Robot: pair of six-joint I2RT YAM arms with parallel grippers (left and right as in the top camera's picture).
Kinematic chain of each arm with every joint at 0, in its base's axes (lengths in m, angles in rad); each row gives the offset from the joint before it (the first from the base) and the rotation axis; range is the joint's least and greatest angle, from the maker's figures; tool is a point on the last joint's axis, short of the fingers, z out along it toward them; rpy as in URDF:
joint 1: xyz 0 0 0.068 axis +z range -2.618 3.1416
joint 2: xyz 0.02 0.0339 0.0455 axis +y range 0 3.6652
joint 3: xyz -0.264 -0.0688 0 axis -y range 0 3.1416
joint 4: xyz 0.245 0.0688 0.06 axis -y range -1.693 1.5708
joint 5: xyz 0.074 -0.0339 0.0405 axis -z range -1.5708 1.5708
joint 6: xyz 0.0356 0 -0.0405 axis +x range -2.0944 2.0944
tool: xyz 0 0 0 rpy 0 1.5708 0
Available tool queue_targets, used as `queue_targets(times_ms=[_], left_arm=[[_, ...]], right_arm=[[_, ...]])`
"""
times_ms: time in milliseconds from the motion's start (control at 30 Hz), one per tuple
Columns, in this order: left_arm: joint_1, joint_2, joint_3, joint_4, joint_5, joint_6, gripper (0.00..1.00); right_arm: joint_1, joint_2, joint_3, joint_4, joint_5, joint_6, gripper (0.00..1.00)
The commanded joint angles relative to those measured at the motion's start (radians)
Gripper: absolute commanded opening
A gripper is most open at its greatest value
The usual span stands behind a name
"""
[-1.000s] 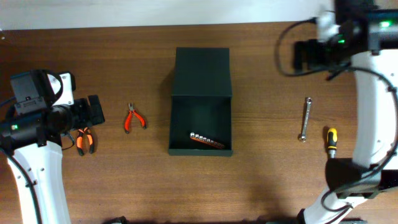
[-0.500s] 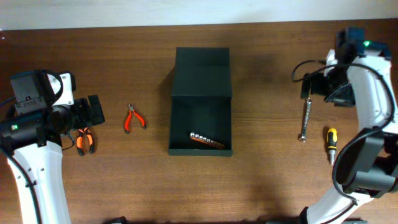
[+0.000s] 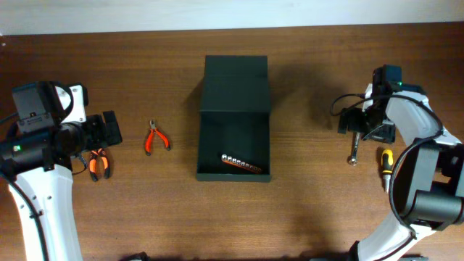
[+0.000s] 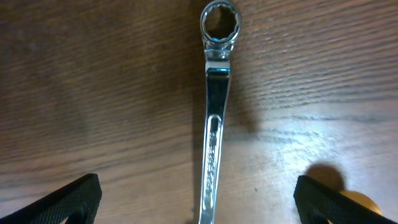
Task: Pack container
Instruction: 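Move the right gripper to the silver wrench and grasp it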
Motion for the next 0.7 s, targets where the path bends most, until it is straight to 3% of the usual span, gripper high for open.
queue_targets(times_ms=[0,333,467,667], left_arm=[[0.005,-0.010,0.017,-0.001,0.015,0.040,0.99],[0.005,-0.010,0.017,-0.001,0.015,0.042,0.99],[0.005,-0.010,0.017,-0.002,0.015,0.042,0.99],[0.005,-0.010,0.017,-0.017,0.015,0.042,0.99]], right_arm=[[0.005,-0.002,-0.043,0.039,0.005,0.003,0.99],[0.005,-0.002,-0.129,0.127,0.006,0.004,0.98],[0.004,-0.002,-0.137,0.125,0.006,0.003,0.85],[0.004,-0.002,-0.137,0.120,0.006,0.003,0.55]])
